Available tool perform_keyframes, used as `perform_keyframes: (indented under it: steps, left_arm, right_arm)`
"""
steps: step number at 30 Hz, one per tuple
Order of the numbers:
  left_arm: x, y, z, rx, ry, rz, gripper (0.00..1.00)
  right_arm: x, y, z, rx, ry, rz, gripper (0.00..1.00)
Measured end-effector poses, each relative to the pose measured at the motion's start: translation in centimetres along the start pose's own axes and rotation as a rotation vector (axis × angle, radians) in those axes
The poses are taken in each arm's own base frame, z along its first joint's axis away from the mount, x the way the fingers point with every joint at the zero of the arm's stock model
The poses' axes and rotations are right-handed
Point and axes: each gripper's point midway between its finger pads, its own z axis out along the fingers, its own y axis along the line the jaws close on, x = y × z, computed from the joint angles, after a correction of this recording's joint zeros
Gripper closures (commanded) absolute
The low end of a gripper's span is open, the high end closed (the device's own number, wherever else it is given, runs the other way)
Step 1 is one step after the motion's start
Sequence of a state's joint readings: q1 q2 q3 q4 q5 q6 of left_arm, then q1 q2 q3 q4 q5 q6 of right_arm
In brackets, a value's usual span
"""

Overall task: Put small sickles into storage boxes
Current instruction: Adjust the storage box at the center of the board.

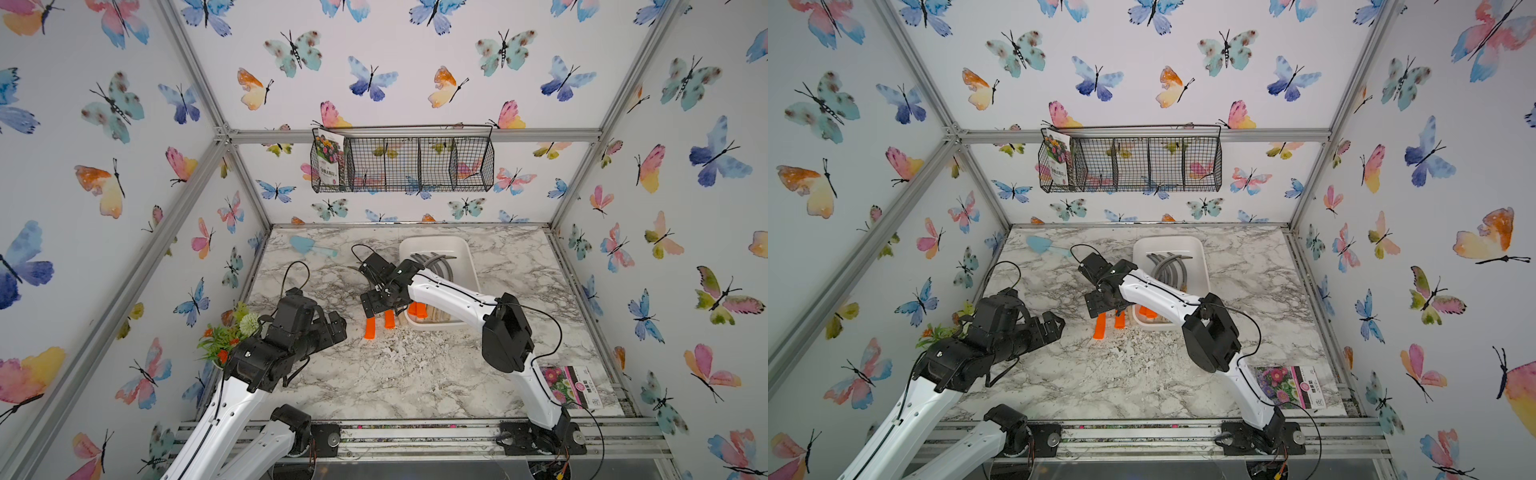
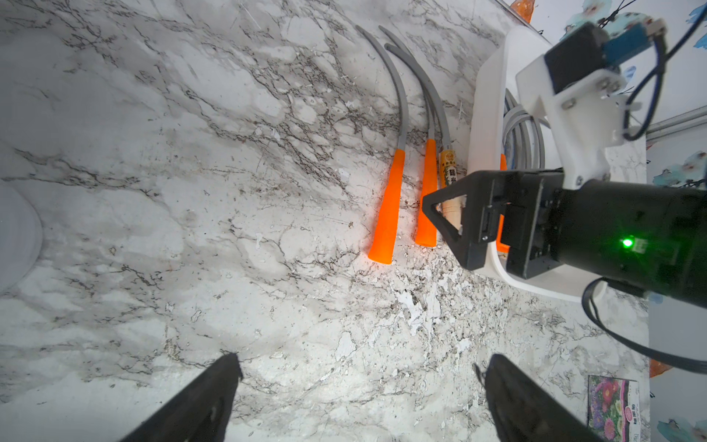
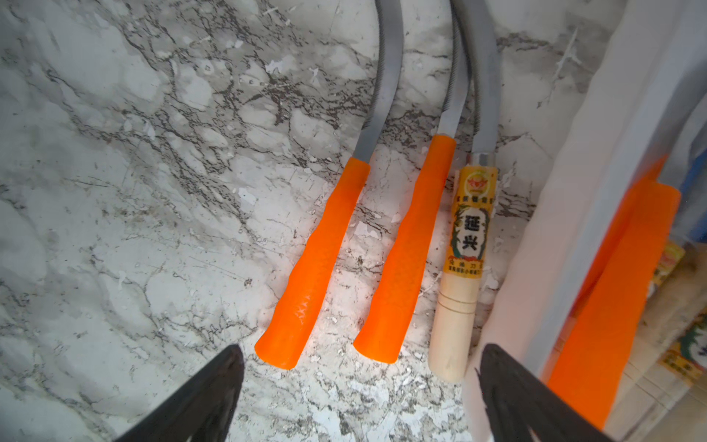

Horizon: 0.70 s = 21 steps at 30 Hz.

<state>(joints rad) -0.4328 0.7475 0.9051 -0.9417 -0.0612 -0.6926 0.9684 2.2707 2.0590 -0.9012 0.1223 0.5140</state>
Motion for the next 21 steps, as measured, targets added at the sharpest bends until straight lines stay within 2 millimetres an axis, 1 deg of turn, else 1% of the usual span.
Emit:
perform_keyframes:
  steps: [3, 6, 13, 16, 21]
  left_arm:
    - [0.1, 0.1, -0.1, -0.002, 0.000, -0.005, 0.01]
    - [0.1, 0.1, -0.2, 0.001, -0.003, -0.009, 0.01]
    - [0.2, 0.2, -0.2, 0.001, -0.003, -0.015, 0.01]
    - [0.2, 0.3, -0.1, 0.000, -0.002, -0.016, 0.01]
    - [0.6, 0.5, 0.2, -0.006, 0.006, -0.024, 0.01]
  right_arm:
    - [0.4, 0.0, 1.2, 0.010, 0.020, -0.004, 0.02]
    - [0.8, -0.1, 2.0, 0.019, 0.036, -0.006, 0.02]
    - [0.6, -1.1, 2.4, 0.030, 0.042, 0.011, 0.02]
    - [1.2, -2.4, 2.9, 0.051, 0.066, 0.024, 0.02]
    - [2.8, -5.3, 4.1, 0.111, 0.126, 0.049, 0.02]
